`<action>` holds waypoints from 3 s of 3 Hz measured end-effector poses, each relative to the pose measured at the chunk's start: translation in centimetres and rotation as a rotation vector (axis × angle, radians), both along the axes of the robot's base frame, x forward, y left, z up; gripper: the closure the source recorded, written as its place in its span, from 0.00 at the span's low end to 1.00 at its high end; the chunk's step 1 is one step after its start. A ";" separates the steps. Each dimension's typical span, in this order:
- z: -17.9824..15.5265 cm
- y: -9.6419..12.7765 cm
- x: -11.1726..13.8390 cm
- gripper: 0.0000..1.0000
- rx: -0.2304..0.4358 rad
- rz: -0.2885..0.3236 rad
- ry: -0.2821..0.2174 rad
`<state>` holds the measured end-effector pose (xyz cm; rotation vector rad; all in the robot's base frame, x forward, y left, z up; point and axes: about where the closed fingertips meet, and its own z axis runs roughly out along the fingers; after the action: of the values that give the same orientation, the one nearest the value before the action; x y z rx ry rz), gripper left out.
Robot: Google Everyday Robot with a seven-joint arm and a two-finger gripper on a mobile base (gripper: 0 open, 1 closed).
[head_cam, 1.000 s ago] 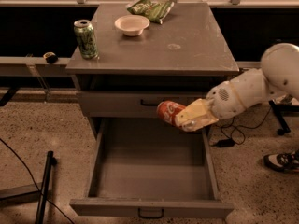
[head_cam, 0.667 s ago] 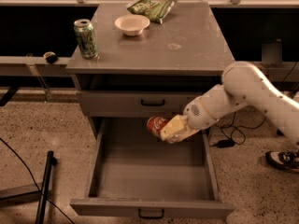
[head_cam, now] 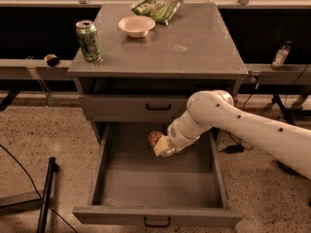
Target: Place coke can into middle drawer
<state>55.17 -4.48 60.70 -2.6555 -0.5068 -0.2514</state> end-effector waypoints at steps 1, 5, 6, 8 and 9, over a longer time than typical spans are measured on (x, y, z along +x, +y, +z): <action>-0.2 -0.1 0.4 1.00 -0.008 -0.005 -0.013; -15.8 -2.8 -3.2 1.00 -0.087 0.102 -0.238; -20.0 -3.5 -5.1 1.00 -0.118 0.139 -0.275; -20.0 -3.5 -5.1 0.82 -0.118 0.139 -0.275; -20.1 -3.5 -5.1 0.59 -0.118 0.139 -0.275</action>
Offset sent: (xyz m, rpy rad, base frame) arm 0.0287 -0.0186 -0.0485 0.0157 -0.0893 -0.1093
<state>50.07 -8.02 40.65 -2.6970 -0.8125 -0.5646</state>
